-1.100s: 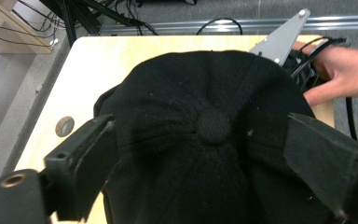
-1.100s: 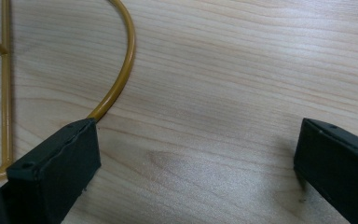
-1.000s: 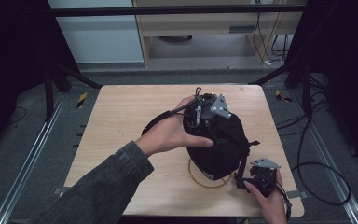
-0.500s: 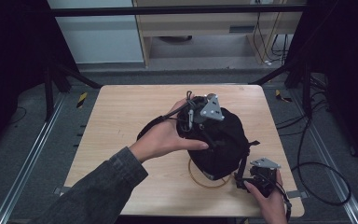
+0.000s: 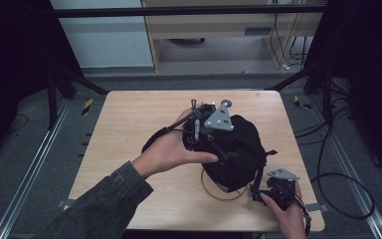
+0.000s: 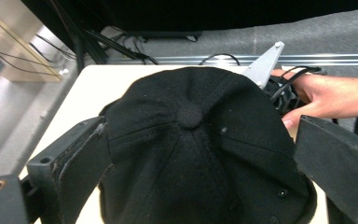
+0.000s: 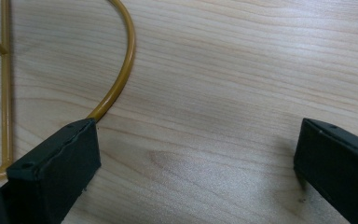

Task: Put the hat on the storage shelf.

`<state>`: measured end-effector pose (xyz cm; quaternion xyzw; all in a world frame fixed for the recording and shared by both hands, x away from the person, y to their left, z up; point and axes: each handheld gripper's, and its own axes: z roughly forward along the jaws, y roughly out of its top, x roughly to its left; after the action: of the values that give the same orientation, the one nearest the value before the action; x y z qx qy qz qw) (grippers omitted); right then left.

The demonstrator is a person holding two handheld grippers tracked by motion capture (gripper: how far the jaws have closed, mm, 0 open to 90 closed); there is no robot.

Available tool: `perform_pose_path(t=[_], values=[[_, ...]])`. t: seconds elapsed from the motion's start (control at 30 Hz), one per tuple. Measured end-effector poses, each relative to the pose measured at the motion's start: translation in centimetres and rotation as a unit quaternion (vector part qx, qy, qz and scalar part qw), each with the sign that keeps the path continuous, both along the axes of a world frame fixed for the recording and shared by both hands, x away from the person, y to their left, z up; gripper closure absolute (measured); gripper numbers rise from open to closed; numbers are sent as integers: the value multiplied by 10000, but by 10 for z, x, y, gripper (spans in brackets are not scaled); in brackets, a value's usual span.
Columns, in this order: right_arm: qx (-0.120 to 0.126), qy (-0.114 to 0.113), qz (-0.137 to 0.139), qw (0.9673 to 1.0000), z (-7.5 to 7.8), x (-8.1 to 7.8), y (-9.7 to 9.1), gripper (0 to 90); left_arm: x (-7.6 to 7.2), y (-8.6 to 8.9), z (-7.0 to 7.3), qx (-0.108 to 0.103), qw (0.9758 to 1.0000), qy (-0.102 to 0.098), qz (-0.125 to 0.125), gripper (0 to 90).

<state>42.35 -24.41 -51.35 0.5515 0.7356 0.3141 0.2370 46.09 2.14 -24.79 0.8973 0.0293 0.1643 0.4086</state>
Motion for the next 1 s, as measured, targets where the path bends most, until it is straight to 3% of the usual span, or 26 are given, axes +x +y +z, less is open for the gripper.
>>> perform_pose_path(t=[0.1,0.37,0.53,0.83,1.0], values=[[-1,-1,1,10000,0,0,0,5,-1,7,2,-222,9997,66,31,37],[13,13,-14,10000,0,0,0,5,-3,27,2,-304,9994,98,97,34],[-19,-10,8,10000,0,0,0,5,-5,56,-4,-501,9983,114,285,34],[3,-9,-10,10000,0,-1,0,5,-2,92,-9,-619,9963,128,578,33],[-9,-14,-12,10000,0,-1,0,5,2,108,-20,-641,9951,87,750,33]])
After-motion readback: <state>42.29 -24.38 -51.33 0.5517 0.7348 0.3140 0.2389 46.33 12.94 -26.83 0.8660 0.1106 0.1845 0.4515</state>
